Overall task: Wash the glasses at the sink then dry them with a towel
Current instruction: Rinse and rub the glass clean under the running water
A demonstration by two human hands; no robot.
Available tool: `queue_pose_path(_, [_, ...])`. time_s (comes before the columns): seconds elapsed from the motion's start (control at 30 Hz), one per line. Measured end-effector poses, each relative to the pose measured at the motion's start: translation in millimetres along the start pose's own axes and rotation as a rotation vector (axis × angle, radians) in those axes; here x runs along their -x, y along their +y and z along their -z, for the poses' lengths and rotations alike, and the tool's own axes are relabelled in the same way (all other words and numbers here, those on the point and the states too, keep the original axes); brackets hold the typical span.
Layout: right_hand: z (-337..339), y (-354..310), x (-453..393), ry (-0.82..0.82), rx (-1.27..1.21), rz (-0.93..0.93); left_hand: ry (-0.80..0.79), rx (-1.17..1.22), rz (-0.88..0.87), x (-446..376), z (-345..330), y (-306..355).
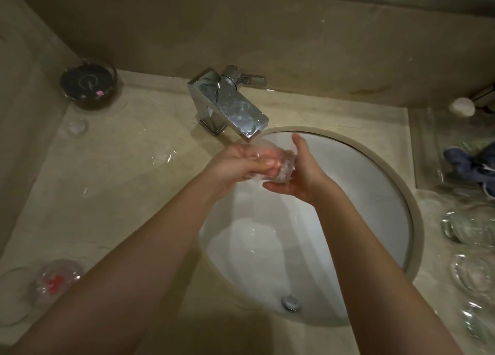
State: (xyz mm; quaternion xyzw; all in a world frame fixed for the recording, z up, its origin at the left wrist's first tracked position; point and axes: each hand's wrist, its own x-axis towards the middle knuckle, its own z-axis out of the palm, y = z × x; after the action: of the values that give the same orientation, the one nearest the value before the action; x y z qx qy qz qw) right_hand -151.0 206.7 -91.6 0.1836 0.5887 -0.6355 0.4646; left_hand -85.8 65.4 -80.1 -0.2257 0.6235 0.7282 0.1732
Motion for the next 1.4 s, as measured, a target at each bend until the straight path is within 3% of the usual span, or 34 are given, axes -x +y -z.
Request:
queue_pose_path(0.07, [-5, 0, -7, 0.087, 0.172, -0.053, 0.044, 0.009, 0.001, 6, -10, -6])
queue_pose_path(0.13, [-7, 2, -10, 0.214, 0.317, 0.024, 0.099, 0.060, 0.024, 8, -17, -7])
queue_pose_path(0.23, [-13, 18, -6, 0.307, 0.430, 0.383, 0.127, 0.223, 0.161, -2, -13, -2])
queue_pose_path(0.3, [-16, 30, -3, 0.241, 0.381, 0.585, 0.068, 0.265, 0.248, -6, -4, 1])
queue_pose_path(0.37, [-12, 32, -3, 0.218, 0.373, 0.482, 0.027, 0.181, 0.193, -7, 1, -6])
queue_pose_path(0.47, [-3, 12, -2, 0.105, 0.080, -0.005, 0.008, -0.026, 0.027, 5, -7, -18])
queue_pose_path(0.53, [-1, 0, -2, 0.086, -0.054, -0.128, -0.014, -0.056, -0.034, 8, -17, -20])
queue_pose_path(0.6, [-1, -2, -6, 0.109, 0.050, -0.030, 0.042, -0.008, 0.008, 4, -21, -10])
queue_pose_path(0.7, [-5, 4, -9, 0.077, 0.198, 0.351, 0.052, 0.218, 0.162, -6, -14, 7])
queue_pose_path(0.77, [-8, 7, -6, 0.076, 0.315, 0.510, 0.056, 0.333, 0.198, -9, -8, 10])
queue_pose_path(0.83, [-7, 1, -4, 0.108, 0.338, 0.388, 0.062, 0.305, 0.119, -4, -8, 3])
queue_pose_path(0.93, [3, -12, -4, 0.061, 0.285, -0.032, 0.082, 0.070, -0.074, 7, -20, -9])
queue_pose_path(0.97, [5, -13, -5, 0.061, 0.289, -0.097, 0.103, 0.042, -0.084, 8, -24, -12])
queue_pose_path(1.03, [7, -10, -8, 0.075, 0.408, -0.042, 0.149, 0.102, 0.007, 2, -27, -12])
queue_pose_path(1.1, [4, -4, -9, 0.085, 0.577, 0.232, 0.124, 0.213, 0.208, -2, -22, -11])
queue_pose_path(1.17, [2, 2, -9, 0.040, 0.551, 0.445, 0.060, 0.280, 0.263, -6, -18, -10])
queue_pose_path(1.23, [5, -1, -6, 0.024, 0.469, 0.343, 0.072, 0.211, 0.140, -6, -18, -13])
queue_pose_path(1.33, [9, -14, -6, 0.061, 0.343, -0.083, 0.074, 0.019, -0.066, -1, -24, -19])
queue_pose_path(1.4, [9, -12, -11, 0.094, 0.363, -0.082, 0.074, -0.002, -0.073, -3, -28, -19])
